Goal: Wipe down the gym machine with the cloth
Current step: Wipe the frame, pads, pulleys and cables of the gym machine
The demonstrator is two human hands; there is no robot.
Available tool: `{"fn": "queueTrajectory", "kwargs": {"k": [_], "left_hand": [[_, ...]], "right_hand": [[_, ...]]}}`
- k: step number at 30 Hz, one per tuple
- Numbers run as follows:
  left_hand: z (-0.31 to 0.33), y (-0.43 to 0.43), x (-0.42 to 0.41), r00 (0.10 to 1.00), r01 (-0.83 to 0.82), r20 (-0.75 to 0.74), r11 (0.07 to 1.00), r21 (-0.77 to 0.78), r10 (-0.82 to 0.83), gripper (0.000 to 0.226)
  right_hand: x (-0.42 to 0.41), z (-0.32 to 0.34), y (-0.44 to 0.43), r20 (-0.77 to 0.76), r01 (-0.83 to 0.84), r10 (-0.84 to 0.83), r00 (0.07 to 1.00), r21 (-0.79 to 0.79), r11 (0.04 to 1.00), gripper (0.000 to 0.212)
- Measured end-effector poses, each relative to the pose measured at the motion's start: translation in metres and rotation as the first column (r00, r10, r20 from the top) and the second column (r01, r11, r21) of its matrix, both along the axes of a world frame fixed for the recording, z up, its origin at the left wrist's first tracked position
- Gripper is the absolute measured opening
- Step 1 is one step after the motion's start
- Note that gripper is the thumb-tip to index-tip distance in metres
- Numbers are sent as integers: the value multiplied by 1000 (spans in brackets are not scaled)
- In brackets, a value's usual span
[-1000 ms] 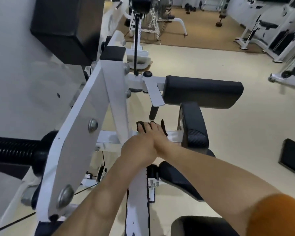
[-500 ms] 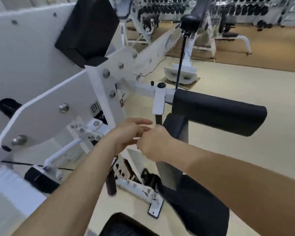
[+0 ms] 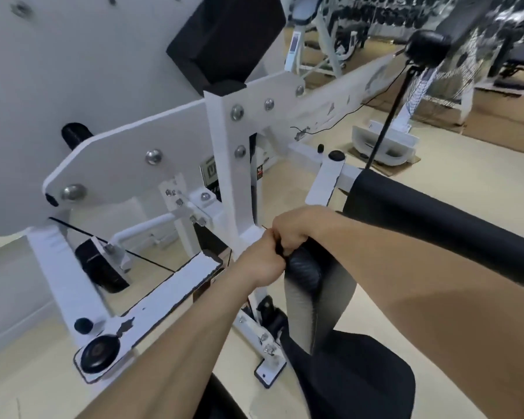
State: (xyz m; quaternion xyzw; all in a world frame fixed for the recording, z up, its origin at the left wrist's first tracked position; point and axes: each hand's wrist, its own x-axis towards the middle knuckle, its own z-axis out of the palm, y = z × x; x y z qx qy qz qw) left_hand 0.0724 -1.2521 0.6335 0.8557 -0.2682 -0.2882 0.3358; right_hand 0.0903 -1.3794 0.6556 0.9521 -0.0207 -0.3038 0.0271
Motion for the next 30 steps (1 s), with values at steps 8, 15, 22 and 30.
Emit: {"fn": "queueTrajectory", "kwargs": {"k": [8, 15, 22, 30], "left_hand": [[-31, -9, 20, 916, -374, 52, 893, -251, 398, 54], [-51, -16, 7, 822, -497, 285, 866, -61, 492, 31], [-35, -9, -54, 744, -667, -138, 737, -104, 654, 20], [-29, -12, -33, 710, -693, 126, 719, -55, 693, 24]], "right_hand": [[28, -17, -18, 263, 264, -511, 819, 618, 741, 14], [36, -15, -13, 63, 160, -207, 976, 438, 885, 29], [10, -2, -12, -39, -275, 296, 954, 268, 923, 30], [40, -29, -79, 396, -273, 191, 898, 160, 949, 21]]}}
